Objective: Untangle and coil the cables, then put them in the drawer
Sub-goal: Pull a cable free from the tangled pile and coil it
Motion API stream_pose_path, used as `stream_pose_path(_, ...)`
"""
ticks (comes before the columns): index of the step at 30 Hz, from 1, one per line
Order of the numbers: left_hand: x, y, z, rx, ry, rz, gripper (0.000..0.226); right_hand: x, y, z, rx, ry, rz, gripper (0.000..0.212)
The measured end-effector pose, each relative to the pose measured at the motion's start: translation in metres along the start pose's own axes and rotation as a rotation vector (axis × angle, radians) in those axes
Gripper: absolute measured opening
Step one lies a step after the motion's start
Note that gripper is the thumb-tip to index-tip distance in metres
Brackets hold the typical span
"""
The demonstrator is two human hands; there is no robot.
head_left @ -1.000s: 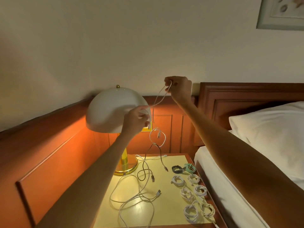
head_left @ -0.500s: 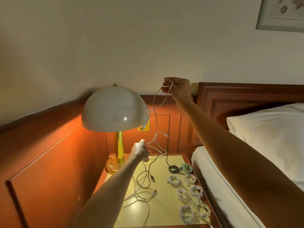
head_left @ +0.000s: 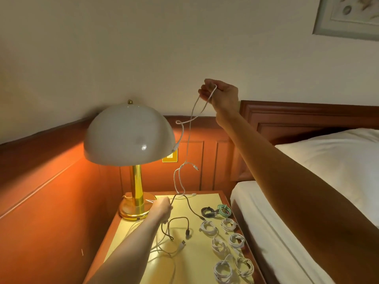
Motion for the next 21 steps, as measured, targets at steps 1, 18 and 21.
stream_pose_path(1,0.002,-0.002,0.001,-0.03,-0.061,0.011,0.025,0.004,-0.002,0.001,-0.007,-0.012,0.023,0.015)
stream_pose_path(18,0.026,-0.012,0.026,-0.108,-0.318,0.056,0.022,-0.015,0.011,0.053,0.018,0.088,0.04,0.017)
stream_pose_path(21,0.046,-0.014,0.021,-0.099,-0.379,0.107,0.027,0.011,-0.014,0.067,-0.112,0.024,0.086,0.014)
Point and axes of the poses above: each hand's wrist, its own y-axis away from the middle knuckle, its own z-axis out of the back of the hand, x = y × z, the point moved 3 cm from there along -y, towards the middle knuckle, and after that the axes turned 4 degrees about -y, right-handed, at the moved point
